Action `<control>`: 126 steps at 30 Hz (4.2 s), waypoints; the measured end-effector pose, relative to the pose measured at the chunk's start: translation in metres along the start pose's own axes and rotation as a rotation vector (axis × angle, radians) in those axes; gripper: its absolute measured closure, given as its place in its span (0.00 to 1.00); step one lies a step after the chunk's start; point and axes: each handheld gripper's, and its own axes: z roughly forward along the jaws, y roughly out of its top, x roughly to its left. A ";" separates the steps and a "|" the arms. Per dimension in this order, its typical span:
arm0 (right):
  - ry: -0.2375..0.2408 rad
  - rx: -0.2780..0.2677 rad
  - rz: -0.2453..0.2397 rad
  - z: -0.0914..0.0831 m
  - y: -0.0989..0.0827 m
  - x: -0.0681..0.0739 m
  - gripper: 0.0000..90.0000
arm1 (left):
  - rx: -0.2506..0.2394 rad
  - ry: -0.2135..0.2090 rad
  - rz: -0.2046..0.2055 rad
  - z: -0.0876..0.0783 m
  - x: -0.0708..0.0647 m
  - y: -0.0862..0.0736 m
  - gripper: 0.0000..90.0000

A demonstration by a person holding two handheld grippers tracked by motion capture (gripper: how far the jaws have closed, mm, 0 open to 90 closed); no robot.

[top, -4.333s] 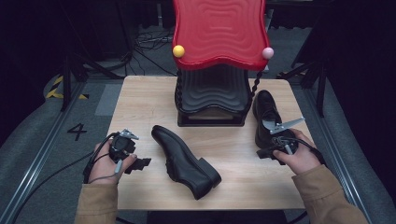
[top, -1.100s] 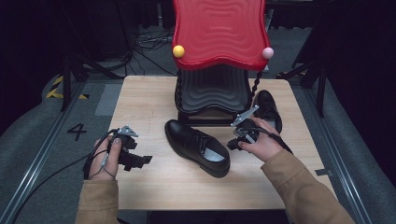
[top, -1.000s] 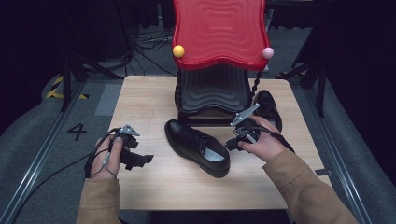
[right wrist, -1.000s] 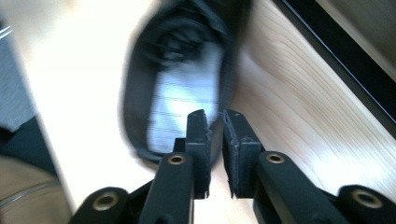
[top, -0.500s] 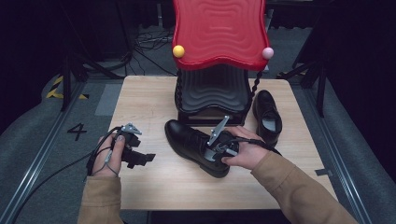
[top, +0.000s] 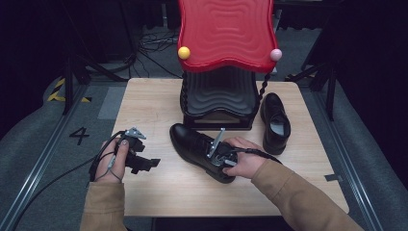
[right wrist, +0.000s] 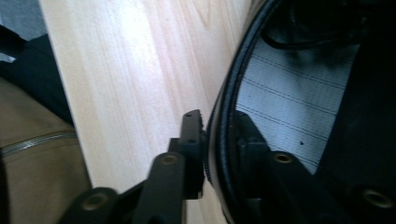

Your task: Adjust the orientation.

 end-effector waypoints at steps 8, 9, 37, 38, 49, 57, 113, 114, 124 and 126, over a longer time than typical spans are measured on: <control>-0.008 -0.004 0.011 0.000 0.001 0.002 0.94 | 0.002 0.001 -0.001 -0.001 0.001 -0.001 0.22; -0.011 -0.015 0.016 0.000 0.002 0.004 0.95 | 0.004 0.000 -0.003 0.000 0.000 -0.001 0.22; -0.091 -0.176 0.248 -0.042 -0.043 0.072 0.88 | 0.011 -0.015 0.022 0.010 -0.001 0.014 0.22; -0.096 -0.182 0.265 -0.041 -0.044 0.072 0.88 | 0.011 -0.014 0.022 0.010 -0.001 0.014 0.22; -0.163 -0.120 0.290 -0.016 -0.044 0.078 0.88 | 0.009 -0.015 0.016 0.010 -0.001 0.013 0.22; -0.082 -0.112 0.283 -0.009 -0.046 0.070 0.85 | 0.011 -0.017 0.016 0.010 -0.001 0.012 0.22; -0.154 -0.353 0.483 -0.103 -0.090 0.004 0.69 | 0.001 -0.009 0.000 0.004 0.003 0.006 0.22; -0.162 -0.351 0.495 -0.103 -0.093 0.000 0.69 | 0.000 -0.010 -0.004 0.004 0.004 0.007 0.22; -0.261 -0.321 0.605 -0.103 -0.118 -0.047 0.65 | 0.002 -0.009 -0.005 0.004 0.004 0.006 0.22; -0.310 -0.312 0.629 -0.101 -0.126 -0.060 0.63 | 0.001 -0.010 -0.006 0.004 0.005 0.006 0.22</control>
